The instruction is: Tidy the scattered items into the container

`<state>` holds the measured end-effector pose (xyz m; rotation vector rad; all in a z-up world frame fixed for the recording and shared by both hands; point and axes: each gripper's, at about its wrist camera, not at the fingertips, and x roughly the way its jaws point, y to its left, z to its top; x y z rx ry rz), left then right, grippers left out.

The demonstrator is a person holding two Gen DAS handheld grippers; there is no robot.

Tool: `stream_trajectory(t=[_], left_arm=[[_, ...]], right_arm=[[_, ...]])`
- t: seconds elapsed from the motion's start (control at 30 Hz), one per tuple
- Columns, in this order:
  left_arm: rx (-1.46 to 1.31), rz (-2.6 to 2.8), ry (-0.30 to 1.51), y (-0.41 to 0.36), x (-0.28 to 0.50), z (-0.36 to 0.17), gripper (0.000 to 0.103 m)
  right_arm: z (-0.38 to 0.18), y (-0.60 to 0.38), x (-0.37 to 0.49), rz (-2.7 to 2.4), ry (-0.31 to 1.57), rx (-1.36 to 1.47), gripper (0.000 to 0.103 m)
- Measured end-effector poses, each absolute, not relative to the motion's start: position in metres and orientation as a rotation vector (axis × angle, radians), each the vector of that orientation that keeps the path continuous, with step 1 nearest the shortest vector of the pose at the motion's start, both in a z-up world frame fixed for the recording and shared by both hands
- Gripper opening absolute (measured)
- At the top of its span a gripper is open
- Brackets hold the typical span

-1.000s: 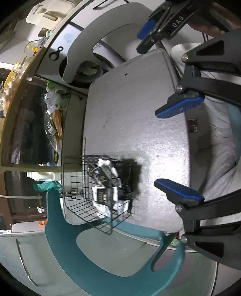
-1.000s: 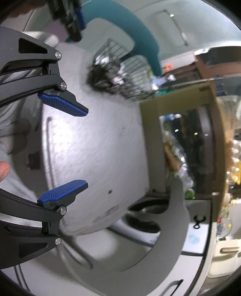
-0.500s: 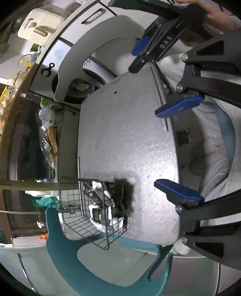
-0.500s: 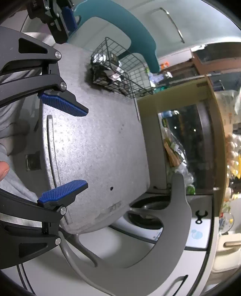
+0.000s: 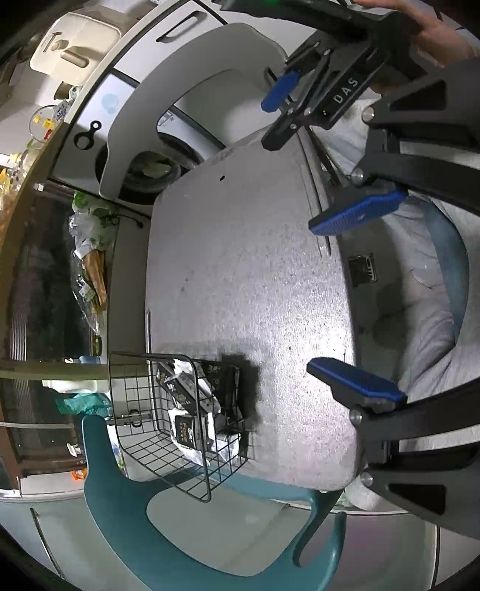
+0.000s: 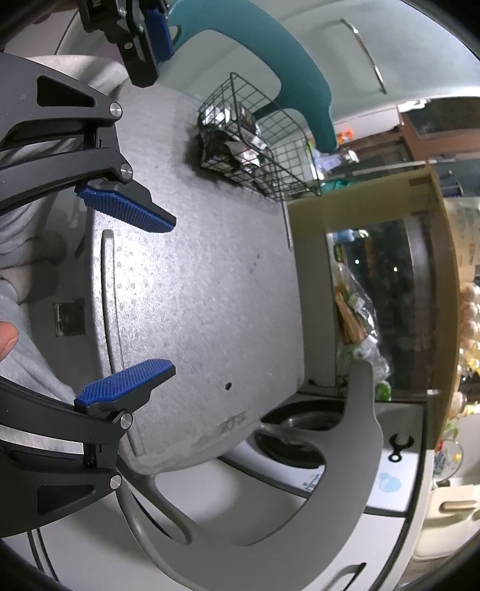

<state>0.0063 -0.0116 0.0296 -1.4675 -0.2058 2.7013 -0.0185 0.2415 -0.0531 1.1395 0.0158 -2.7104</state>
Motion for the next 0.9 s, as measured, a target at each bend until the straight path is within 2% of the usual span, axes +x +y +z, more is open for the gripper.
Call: stream_trajectory(t=[0.9], left_arm=[[-1.478, 2.705, -0.206, -0.0185, 0.0057, 0.0320, 0.073]], right_arm=[[-0.0544, 0.2396, -0.0160, -2.712, 0.028, 1.141, 0.071]])
